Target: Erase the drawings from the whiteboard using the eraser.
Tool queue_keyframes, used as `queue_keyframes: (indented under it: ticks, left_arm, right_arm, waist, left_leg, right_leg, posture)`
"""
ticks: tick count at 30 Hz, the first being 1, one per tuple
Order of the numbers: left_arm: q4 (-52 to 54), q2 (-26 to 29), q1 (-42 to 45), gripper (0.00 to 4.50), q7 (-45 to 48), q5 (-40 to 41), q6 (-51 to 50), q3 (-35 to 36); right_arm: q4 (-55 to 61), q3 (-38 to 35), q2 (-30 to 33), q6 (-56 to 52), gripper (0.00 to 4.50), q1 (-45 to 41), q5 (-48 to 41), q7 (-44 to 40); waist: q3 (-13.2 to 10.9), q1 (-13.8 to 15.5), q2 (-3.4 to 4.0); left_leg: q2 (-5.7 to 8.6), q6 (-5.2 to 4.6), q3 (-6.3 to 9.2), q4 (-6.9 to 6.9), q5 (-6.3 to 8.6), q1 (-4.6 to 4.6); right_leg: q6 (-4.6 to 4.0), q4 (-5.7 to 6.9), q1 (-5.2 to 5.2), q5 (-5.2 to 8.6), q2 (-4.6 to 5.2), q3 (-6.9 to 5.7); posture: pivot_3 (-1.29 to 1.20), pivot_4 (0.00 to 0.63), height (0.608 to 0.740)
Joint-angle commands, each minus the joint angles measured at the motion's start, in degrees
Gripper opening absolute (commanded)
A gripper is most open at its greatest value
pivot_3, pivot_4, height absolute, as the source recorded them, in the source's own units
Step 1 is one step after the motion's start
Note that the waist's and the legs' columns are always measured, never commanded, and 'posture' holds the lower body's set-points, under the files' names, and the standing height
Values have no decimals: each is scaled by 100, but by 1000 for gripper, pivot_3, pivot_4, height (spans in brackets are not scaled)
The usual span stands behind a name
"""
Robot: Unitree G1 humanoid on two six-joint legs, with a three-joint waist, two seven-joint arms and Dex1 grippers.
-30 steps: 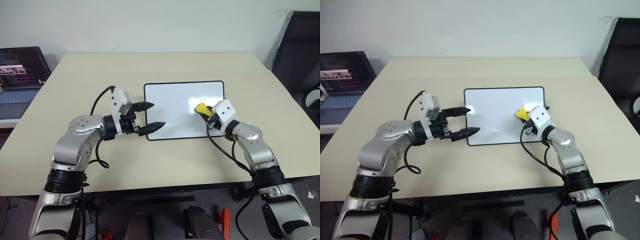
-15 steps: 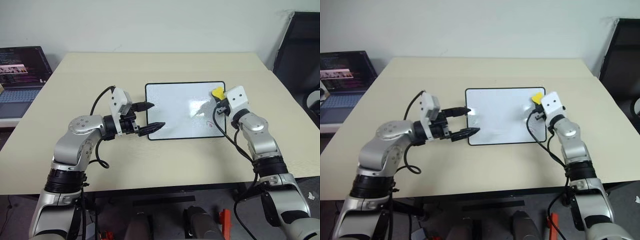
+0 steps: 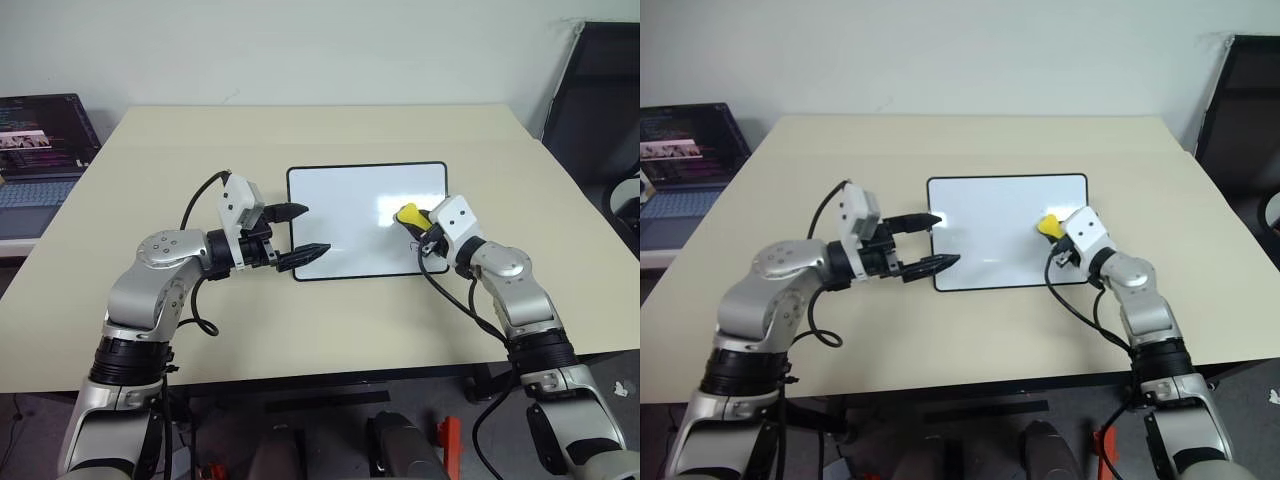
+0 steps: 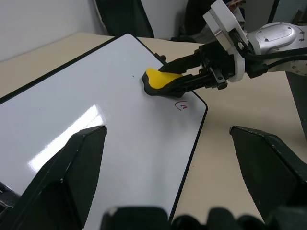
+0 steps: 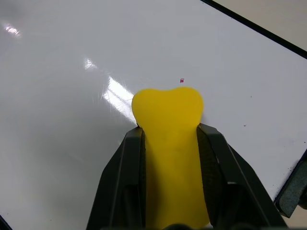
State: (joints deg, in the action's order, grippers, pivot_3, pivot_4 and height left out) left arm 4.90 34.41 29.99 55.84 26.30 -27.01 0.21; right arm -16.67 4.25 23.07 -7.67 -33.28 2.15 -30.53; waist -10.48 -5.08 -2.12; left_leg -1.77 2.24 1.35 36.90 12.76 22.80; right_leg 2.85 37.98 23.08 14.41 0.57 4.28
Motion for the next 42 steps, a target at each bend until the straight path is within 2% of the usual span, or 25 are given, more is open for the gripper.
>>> queue_keyframes:
  ticks: [1, 6, 9, 17, 26, 34, 42]
  left_arm:
    - [83, 9, 148, 4500, 39, -3, 95, 18]
    - [92, -8, 152, 4500, 28, -8, 100, 10]
    - [93, -10, 154, 4500, 25, -12, 102, 13]
    - [113, 4, 142, 4500, 17, -8, 89, 33]
    - [108, 2, 138, 4500, 11, -18, 76, 22]
    - [126, 38, 111, 4500, 11, -5, 63, 65]
    - [167, 42, 92, 4500, -7, -6, 45, 54]
  right_arm:
    - [-688, -221, 11, -55, 1111, -257, 222, 684]
    - [-1111, -274, 29, 11, 1111, -516, 346, 1231]
    - [-1190, -214, 67, -12, 1111, -518, 361, 1233]
    - [-1150, -52, 237, -395, 1110, -315, 404, 922]
    - [-1154, 97, 449, -561, 1108, -186, 508, 776]
    - [-662, 221, 650, -606, 1105, 155, 330, -193]
    - [-334, 78, 322, -636, 1102, -174, 183, -179]
  waist:
    - [0, 3, 0]
    - [0, 23, 0]
    - [0, 24, 0]
    - [3, 30, -5]
    - [30, 34, -47]
    - [35, 36, -53]
    - [34, -23, -54]
  left_leg:
    - [0, 0, -1, 4, 0, 0]
    - [4, -6, 1, 5, -4, 1]
    - [5, -6, 0, 1, -4, 3]
    - [5, -6, 2, 3, -4, 2]
    - [4, -6, 12, 3, -4, -22]
    - [2, -5, 14, -14, -2, -50]
    - [1, -4, -3, -44, 0, -67]
  right_leg:
    - [-2, 0, 0, -4, 0, 2]
    - [-2, -2, -1, -6, 2, 3]
    - [-2, -6, 0, -5, 3, 2]
    - [-2, -8, -3, -5, 4, 2]
    - [-3, -29, -42, -5, 10, -10]
    - [-2, -89, -85, -5, 24, -17]
    - [2, -93, -82, -7, 30, -11]
  posture:
    - [0, 150, 740]
    - [0, 150, 740]
    - [0, 150, 740]
    - [0, 150, 740]
    - [0, 150, 740]
    - [0, 150, 740]
    - [0, 150, 740]
